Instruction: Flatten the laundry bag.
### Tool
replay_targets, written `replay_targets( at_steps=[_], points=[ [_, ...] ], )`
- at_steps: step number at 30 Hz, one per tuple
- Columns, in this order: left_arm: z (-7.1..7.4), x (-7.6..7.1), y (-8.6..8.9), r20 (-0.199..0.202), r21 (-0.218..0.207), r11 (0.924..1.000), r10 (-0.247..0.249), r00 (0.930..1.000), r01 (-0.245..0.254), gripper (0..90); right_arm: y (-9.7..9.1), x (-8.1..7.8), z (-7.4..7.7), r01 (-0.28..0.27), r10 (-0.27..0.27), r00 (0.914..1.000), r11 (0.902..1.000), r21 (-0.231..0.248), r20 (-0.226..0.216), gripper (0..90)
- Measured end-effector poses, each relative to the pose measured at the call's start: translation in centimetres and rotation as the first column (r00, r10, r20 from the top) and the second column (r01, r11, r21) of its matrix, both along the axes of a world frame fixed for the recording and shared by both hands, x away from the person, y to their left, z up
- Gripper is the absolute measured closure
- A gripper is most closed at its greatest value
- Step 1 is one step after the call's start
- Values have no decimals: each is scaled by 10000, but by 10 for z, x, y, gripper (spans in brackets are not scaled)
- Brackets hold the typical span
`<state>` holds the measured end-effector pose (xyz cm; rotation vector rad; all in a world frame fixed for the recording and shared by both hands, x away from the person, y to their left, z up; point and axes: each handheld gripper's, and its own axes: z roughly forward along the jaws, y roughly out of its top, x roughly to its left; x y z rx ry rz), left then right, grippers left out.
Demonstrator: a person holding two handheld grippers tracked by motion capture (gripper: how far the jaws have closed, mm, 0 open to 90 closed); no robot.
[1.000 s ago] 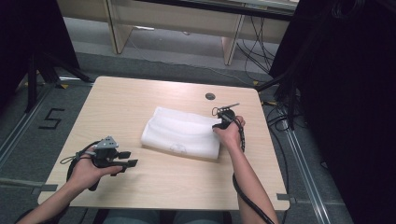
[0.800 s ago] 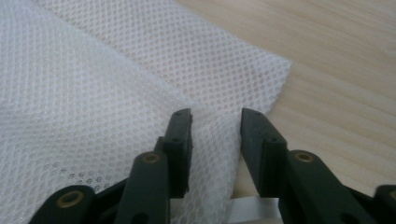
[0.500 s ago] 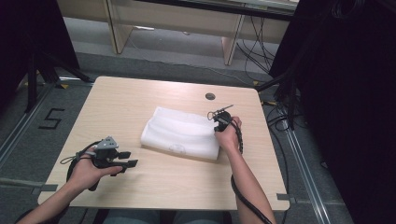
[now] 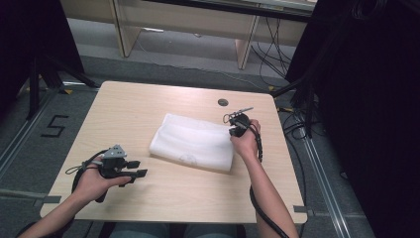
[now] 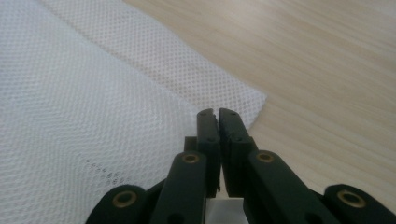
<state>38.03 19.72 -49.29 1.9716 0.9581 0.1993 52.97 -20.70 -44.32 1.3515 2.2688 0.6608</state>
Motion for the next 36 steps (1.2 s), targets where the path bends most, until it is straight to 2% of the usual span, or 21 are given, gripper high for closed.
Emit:
replay_targets(
  at_steps=[1,7,8,11,12,13,15,16,18,19,22,24,25,26,27,28,29,30,31,32,36],
  points=[
    [0,0,-1,-13,-33,10000,25,10000,-25,491,1,-4,6,-56,55,10000,10000,76,73,886],
    [0,1,-1,20,33,10000,31,10000,-31,486,5,-16,20,-189,175,9989,9994,307,427,891],
    [0,1,-1,-13,-10,10000,7,10000,-7,487,6,-21,25,-271,243,9982,9983,515,540,893],
    [-1,1,-4,-234,-289,9996,-51,9997,44,492,5,-29,31,-568,512,9946,9965,610,902,896],
    [-1,1,-4,-234,-289,9996,-51,9997,44,495,5,-29,31,-568,512,9946,9965,610,902,896],
    [-1,2,-6,-216,-269,9996,-93,9997,87,499,7,-35,36,-642,561,9940,9943,854,940,897],
    [-1,3,-12,-193,-173,9997,-162,9997,159,512,7,-38,38,-738,651,9929,9935,867,992,897],
    [-1,5,-17,-159,-69,9996,-288,9995,287,522,9,-45,42,-1009,901,9881,9914,836,1248,898],
    [-1,5,-20,-126,8,9997,-227,9997,227,537,9,-48,43,-1056,943,9870,9909,832,1300,898],
    [0,7,-25,-212,-9,9999,-112,9997,112,558,12,-57,47,-1139,1019,9867,9893,914,1267,900],
    [2,10,-29,-301,-30,9999,-149,9994,148,588,16,-68,51,-1466,1325,9795,9855,857,1514,900],
    [3,12,-35,-376,-56,9995,-317,9988,316,618,19,-76,54,-1662,1487,9740,9817,932,1707,900],
    [4,13,-42,-509,-20,9986,-536,9973,536,634,21,-80,57,-1749,1561,9731,9793,1022,1696,900],
    [4,13,-42,-509,-20,9986,-536,9973,536,648,21,-80,57,-1749,1561,9731,9793,1022,1696,900],
    [4,12,-47,-386,32,9983,-588,9975,590,661,25,-87,59,-2081,1876,9654,9729,1010,1812,900],
    [4,12,-52,-428,-20,9977,-682,9968,682,661,25,-87,59,-2081,1876,9654,9729,1010,1812,900],
    [5,12,-59,-483,48,9954,-956,9942,960,676,27,-94,61,-2443,2190,9546,9635,1099,2021,900],
    [5,12,-59,-483,48,9954,-956,9942,960,681,27,-94,61,-2443,2190,9546,9635,1099,2021,900],
    [5,12,-62,-526,49,9948,-1015,9934,1019,681,29,-98,61,-2521,2248,9545,9593,1273,1961,900],
    [5,11,-67,-531,20,9946,-1032,9932,1034,690,30,-104,62,-2834,2547,9467,9496,1337,1970,900],
    [5,9,-80,-624,65,9900,-1401,9882,1408,707,32,-117,60,-2946,2619,9451,9417,1624,1955,900]
  ],
)
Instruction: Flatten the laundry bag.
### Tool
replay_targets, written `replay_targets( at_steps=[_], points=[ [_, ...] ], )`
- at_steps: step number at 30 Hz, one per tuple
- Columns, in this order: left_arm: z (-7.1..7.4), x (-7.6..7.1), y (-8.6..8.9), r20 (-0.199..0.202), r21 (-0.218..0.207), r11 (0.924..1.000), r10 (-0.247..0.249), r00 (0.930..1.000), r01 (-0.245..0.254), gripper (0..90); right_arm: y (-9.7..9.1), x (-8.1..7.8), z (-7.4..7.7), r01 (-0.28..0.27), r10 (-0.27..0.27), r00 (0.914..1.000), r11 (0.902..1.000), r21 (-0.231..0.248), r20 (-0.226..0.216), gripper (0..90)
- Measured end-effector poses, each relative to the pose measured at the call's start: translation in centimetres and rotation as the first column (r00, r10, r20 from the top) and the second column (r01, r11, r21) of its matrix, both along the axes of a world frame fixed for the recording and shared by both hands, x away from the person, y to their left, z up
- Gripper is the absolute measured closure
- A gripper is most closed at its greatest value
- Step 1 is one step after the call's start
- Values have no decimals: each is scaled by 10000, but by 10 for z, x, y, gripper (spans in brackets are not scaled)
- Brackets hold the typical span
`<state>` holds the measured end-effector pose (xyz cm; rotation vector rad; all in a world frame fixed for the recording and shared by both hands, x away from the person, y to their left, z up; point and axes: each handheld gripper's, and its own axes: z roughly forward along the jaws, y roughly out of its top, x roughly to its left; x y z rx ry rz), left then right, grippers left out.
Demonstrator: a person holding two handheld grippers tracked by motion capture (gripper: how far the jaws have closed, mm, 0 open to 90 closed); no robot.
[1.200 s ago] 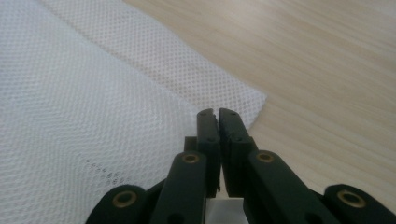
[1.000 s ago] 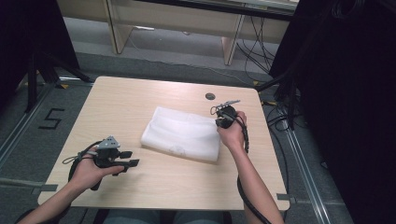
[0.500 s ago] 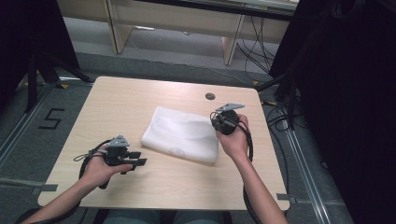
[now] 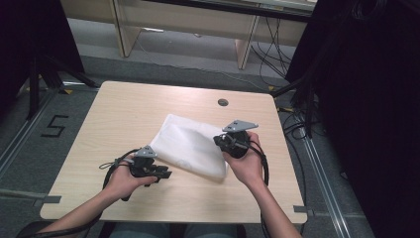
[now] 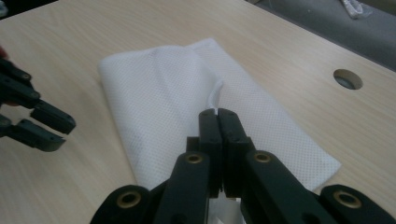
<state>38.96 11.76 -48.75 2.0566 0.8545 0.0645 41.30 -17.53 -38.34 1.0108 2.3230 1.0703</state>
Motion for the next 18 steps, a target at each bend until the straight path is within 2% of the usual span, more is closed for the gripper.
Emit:
replay_targets(
  at_steps=[2,3,4,5,8,9,10,11,12,13,16,17,18],
  points=[
    [-1,0,-7,-64,37,10000,-92,9999,93,715,0,-7,-1,-407,407,9991,9992,-10,117,900],
    [-2,-1,-11,-66,151,9998,-125,9999,126,719,1,-10,-1,-324,323,9994,9994,120,107,900],
    [-4,-1,-17,-229,228,9995,-201,9995,206,723,1,-15,-1,-575,573,9983,9983,123,97,900],
    [-6,-1,-22,-270,219,9992,-324,9991,330,724,3,-16,-1,-686,679,9969,9975,174,408,900],
    [-8,-1,-29,-282,339,9980,-532,9982,541,725,4,-19,1,-786,780,9965,9968,177,312,900],
    [-9,-2,-34,-398,314,9981,-515,9979,527,725,5,-20,4,-1022,1012,9936,9946,165,498,900],
    [-10,-1,-37,-336,357,9971,-653,9973,665,725,7,-21,6,-1048,1038,9937,9942,229,422,900],
    [-11,-1,-41,-437,372,9972,-628,9971,644,725,7,-21,6,-1048,1038,9937,9942,229,422,900],
    [-12,0,-44,-474,349,9979,-525,9975,542,725,9,-23,8,-1348,1331,9897,9904,297,536,900],
    [-14,2,-49,-416,377,9978,-538,9977,554,725,10,-25,10,-1267,1248,9911,9911,406,466,900],
    [-15,6,-52,-454,299,9981,-528,9976,541,725,12,-29,12,-1386,1352,9889,9889,535,625,900],
    [-15,9,-54,-524,159,9989,-425,9977,433,726,14,-33,13,-1609,1573,9858,9848,650,581,900],
    [-15,10,-55,-612,79,9995,-306,9977,312,728,14,-35,15,-1854,1822,9815,9812,541,580,900]
  ],
)
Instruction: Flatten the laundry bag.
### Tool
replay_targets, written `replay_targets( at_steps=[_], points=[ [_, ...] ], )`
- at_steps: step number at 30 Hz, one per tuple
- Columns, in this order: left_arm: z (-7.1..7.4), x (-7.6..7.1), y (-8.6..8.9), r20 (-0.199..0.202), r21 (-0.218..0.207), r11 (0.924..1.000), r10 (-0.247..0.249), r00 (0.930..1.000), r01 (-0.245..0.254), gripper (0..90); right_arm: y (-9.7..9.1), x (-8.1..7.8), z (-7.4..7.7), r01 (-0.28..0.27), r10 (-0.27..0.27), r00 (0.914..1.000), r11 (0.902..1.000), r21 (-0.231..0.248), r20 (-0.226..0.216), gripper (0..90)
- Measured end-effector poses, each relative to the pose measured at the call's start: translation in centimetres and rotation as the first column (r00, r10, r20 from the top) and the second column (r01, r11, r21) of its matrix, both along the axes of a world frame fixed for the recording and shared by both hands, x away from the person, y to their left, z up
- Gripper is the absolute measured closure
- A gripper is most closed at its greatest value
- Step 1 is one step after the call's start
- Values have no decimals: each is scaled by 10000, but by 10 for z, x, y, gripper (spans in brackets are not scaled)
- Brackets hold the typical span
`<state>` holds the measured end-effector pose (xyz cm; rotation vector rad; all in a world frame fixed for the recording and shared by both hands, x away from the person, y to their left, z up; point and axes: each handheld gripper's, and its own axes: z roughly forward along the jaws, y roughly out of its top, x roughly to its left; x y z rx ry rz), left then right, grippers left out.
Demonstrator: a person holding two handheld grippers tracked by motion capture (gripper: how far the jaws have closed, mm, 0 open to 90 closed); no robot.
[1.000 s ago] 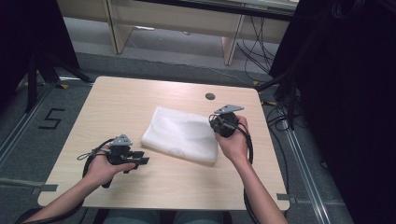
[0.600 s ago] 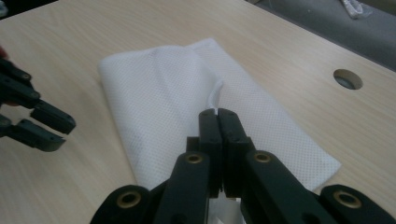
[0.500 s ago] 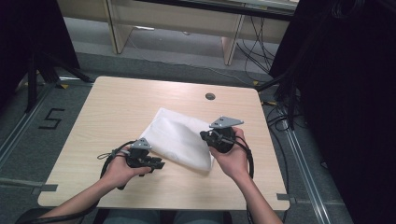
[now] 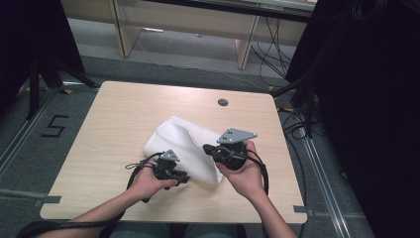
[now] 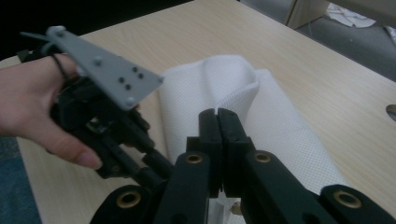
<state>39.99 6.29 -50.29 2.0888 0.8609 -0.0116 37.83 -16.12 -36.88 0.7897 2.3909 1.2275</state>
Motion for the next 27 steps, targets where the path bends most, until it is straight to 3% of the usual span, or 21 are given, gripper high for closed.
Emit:
replay_targets(
  at_steps=[2,3,5,6,7,9,10,15,19,21,24,25,26,27],
  points=[
    [0,2,1,72,140,9999,-90,9999,89,731,1,-5,1,-33,33,9998,10000,22,-170,900],
    [-1,4,-1,-35,-94,9998,182,9998,-183,731,2,-6,1,-236,236,9997,9997,28,-42,900],
    [-1,7,0,-11,49,10000,75,10000,-75,725,3,-11,2,-283,286,9992,9996,98,-277,900],
    [-1,8,-1,-7,-34,9997,258,9997,-259,723,5,-13,2,-317,319,9994,9993,194,-138,900],
    [-1,9,-2,-22,-179,9993,335,9994,-336,723,4,-14,2,-492,498,9983,9986,200,-306,900],
    [-1,10,-3,-5,-205,9984,526,9986,-526,723,5,-15,2,-672,676,9975,9976,188,-220,900],
    [-1,12,-3,-25,-299,9982,522,9986,-523,724,5,-21,1,-713,725,9961,9971,250,-506,900],
    [0,16,1,-44,-390,9964,757,9971,-759,731,7,-29,-3,-921,939,9944,9951,364,-494,900],
    [0,19,6,-83,-439,9933,1063,9943,-1066,734,3,-38,-10,-1081,1115,9892,9934,394,-956,900],
    [0,20,8,-123,-458,9917,1199,9927,-1204,743,3,-45,-19,-1370,1406,9800,9900,349,-1408,900],
    [-1,20,10,-121,-450,9921,1168,9931,-1173,744,5,-47,-28,-1734,1758,9718,9844,285,-1571,900],
    [-1,19,10,-145,-461,9920,1166,9931,-1172,745,6,-51,-33,-1747,1768,9639,9842,282,-1990,900],
    [-1,19,11,-161,-470,9922,1145,9933,-1152,744,6,-51,-37,-1999,1981,9603,9798,109,-1962,900],
    [0,18,13,-160,-416,9925,1142,9933,-1147,742,8,-52,-44,-2211,2177,9487,9752,108,-2293,900]
  ],
)
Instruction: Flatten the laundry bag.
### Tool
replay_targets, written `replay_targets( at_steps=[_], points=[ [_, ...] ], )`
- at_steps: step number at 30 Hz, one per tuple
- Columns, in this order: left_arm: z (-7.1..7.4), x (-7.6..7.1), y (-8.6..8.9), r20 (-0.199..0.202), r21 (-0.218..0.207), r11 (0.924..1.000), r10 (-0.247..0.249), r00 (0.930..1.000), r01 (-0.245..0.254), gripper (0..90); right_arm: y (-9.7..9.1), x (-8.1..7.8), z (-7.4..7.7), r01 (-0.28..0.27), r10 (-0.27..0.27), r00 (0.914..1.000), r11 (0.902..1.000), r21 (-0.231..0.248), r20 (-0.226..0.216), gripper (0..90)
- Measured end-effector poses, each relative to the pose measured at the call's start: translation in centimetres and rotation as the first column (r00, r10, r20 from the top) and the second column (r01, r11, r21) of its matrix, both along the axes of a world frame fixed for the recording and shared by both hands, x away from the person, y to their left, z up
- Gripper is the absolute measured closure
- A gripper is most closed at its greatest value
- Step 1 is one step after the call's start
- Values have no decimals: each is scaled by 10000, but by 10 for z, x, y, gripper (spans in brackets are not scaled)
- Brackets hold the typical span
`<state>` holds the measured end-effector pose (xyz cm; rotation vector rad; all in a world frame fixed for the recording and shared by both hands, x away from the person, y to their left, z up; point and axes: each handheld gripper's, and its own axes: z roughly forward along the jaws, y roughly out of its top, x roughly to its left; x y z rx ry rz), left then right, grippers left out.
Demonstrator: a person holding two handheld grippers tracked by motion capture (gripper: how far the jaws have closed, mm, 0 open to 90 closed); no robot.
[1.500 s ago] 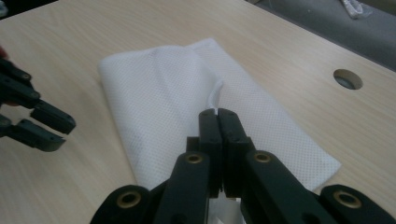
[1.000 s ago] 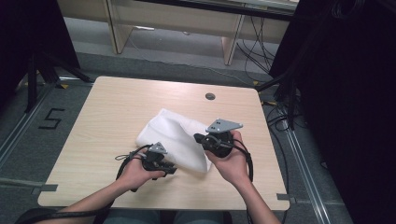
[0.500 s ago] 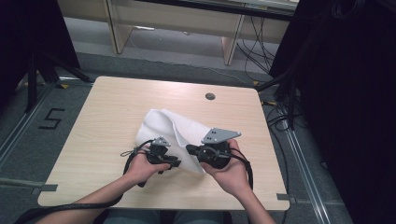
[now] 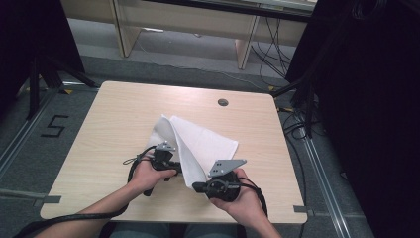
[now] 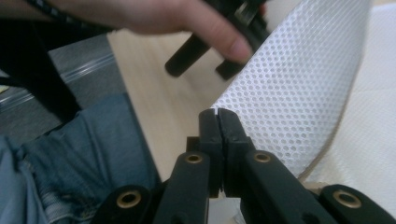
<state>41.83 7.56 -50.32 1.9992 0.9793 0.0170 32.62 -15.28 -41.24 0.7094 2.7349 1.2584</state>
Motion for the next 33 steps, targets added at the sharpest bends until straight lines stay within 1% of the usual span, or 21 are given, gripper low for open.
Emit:
replay_targets(
  at_steps=[6,7,8,9,11,13,14,15,17,18,19,20,21,22,23,26,28,30,31,32,33],
  points=[
    [4,0,18,86,83,9997,230,9997,-231,730,4,-4,-12,-323,305,9980,9990,-312,-556,900],
    [5,0,30,19,22,9991,413,9991,-413,726,6,-4,-15,-632,611,9966,9973,-373,-546,900],
    [5,0,30,19,22,9991,413,9991,-413,722,6,-4,-15,-632,611,9966,9973,-373,-546,900],
    [7,-3,44,94,-14,9980,627,9980,-626,719,8,-7,-17,-602,558,9950,9969,-511,-827,900],
    [8,-5,51,190,81,9972,748,9970,-749,710,8,-7,-19,-840,803,9943,9951,-521,-702,900],
    [16,-12,76,604,352,9949,923,9939,-946,700,8,-11,-22,-815,752,9915,9950,-569,-1062,900],
    [16,-12,76,604,352,9949,923,9939,-946,694,8,-11,-22,-815,752,9915,9950,-569,-1062,900],
    [19,-14,85,732,451,9936,1005,9922,-1039,694,8,-11,-24,-1001,945,9911,9934,-562,-941,900],
    [23,-21,102,996,472,9894,1321,9862,-1373,661,7,-14,-25,-936,865,9900,9938,-601,-1117,900],
    [26,-26,120,1541,1288,9809,1257,9800,-1461,642,7,-16,-26,-1071,1006,9896,9924,-603,-1026,900],
    [26,-26,120,1541,1288,9809,1257,9800,-1461,624,7,-16,-26,-1071,1006,9896,9924,-603,-1026,900],
    [28,-30,130,1855,1720,9733,1196,9753,-1520,624,7,-16,-26,-1157,1089,9894,9909,-686,-962,900],
    [28,-33,135,1944,1801,9690,1335,9718,-1691,589,6,-18,-26,-1213,1146,9892,9901,-711,-917,900],
    [30,-38,149,2081,2075,9602,1434,9675,-1869,579,5,-20,-26,-1216,1128,9873,9898,-747,-1120,900],
    [31,-41,156,2197,2132,9557,1554,9631,-2029,574,4,-21,-26,-1217,1129,9875,9895,-776,-1096,900],
    [34,-45,168,2131,2120,9502,1830,9597,-2282,563,2,-22,-27,-1243,1141,9860,9890,-801,-1213,900],
    [35,-48,179,2262,2128,9347,2363,9450,-2847,564,-4,-23,-29,-1099,983,9868,9902,-867,-1284,900],
    [37,-50,188,2314,2449,9121,2743,9334,-3288,565,-6,-23,-30,-1122,1005,9861,9901,-845,-1321,900],
    [39,-50,194,2207,2787,9058,2629,9392,-3191,564,-11,-23,-31,-971,823,9869,9899,-1031,-1390,900],
    [39,-50,193,2261,2202,9055,3145,9219,-3628,563,-13,-22,-33,-1056,906,9856,9892,-1015,-1427,900],
    [39,-50,193,2261,2202,9055,3145,9219,-3628,561,-16,-23,-33,-749,570,9870,9904,-1163,-1505,900]
  ],
)
